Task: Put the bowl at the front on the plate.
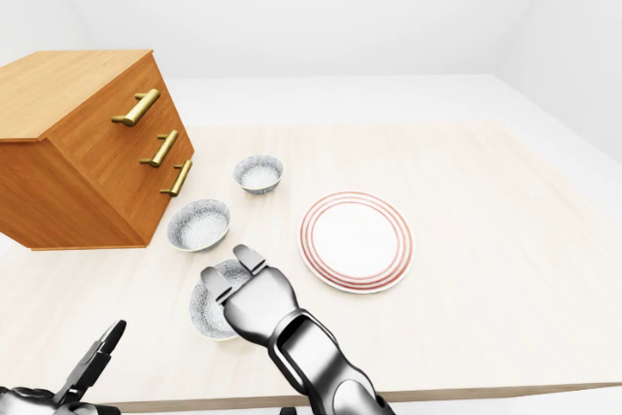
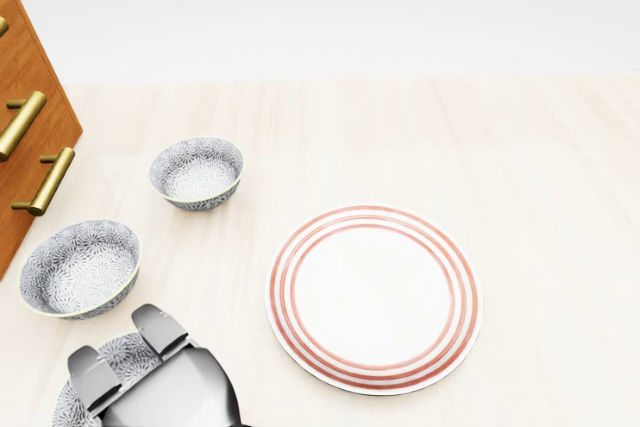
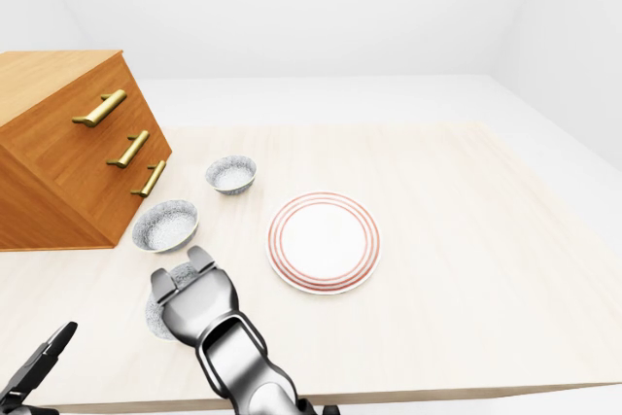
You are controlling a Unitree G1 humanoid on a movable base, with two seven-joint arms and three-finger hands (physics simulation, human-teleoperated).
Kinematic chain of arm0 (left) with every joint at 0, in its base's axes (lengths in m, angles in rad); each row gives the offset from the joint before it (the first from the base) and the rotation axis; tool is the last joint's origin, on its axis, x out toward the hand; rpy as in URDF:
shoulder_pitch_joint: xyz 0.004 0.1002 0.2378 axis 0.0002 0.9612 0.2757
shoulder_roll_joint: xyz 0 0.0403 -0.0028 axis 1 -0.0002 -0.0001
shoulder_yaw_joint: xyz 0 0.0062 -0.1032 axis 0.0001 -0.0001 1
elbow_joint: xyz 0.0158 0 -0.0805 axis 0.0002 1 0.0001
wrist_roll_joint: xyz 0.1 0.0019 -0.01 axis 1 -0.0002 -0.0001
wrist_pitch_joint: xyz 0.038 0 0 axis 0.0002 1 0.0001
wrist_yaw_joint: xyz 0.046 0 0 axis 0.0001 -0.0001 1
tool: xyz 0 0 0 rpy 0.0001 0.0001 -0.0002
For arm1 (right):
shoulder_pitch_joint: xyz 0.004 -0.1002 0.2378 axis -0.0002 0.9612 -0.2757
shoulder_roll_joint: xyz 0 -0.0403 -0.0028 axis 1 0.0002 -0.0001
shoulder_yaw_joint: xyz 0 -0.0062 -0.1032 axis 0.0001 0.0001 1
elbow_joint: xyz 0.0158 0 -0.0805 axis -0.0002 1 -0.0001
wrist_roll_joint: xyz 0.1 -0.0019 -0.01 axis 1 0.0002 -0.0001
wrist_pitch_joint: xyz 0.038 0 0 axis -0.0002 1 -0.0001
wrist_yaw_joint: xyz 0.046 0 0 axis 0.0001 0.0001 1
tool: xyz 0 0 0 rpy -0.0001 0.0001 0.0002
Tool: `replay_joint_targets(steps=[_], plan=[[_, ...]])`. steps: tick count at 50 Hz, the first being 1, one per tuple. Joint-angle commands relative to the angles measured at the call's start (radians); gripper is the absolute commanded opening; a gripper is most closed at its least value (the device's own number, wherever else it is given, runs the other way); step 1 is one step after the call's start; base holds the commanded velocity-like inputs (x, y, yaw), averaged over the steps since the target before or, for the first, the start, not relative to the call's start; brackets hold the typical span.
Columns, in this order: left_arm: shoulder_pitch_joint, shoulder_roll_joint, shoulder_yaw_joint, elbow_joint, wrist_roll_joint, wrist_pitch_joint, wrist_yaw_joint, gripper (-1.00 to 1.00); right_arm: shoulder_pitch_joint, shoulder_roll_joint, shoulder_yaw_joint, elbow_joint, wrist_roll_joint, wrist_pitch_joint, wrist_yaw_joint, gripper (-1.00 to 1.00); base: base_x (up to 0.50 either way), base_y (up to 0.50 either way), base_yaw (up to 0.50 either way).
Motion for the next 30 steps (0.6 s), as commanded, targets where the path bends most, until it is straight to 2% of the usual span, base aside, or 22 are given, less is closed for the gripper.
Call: replay_joint_targets(steps=[1, 19, 27, 30], plan=[[0.000, -0.001, 0.000, 0.002, 0.001, -0.004, -0.003, 1.00, -0.002, 0.001, 0.001, 0.007, 0.014, -0.015, 0.000, 1.00, 0.00, 0.00, 0.00], [0.001, -0.001, 0.000, 0.002, 0.001, -0.005, -0.002, 1.00, -0.002, 0.002, 0.000, 0.007, 0.013, -0.016, 0.000, 1.00, 0.00, 0.00, 0.00], [0.001, -0.001, 0.001, -0.003, 0.002, -0.003, -0.002, 1.00, 0.000, 0.013, 0.036, 0.039, -0.014, -0.030, 0.000, 1.00, 0.00, 0.00, 0.00], [0.000, -0.001, 0.001, 0.002, 0.002, -0.006, -0.002, 1.00, 0.012, 0.010, 0.045, 0.029, -0.015, -0.023, 0.000, 1.00, 0.00, 0.00, 0.00]])
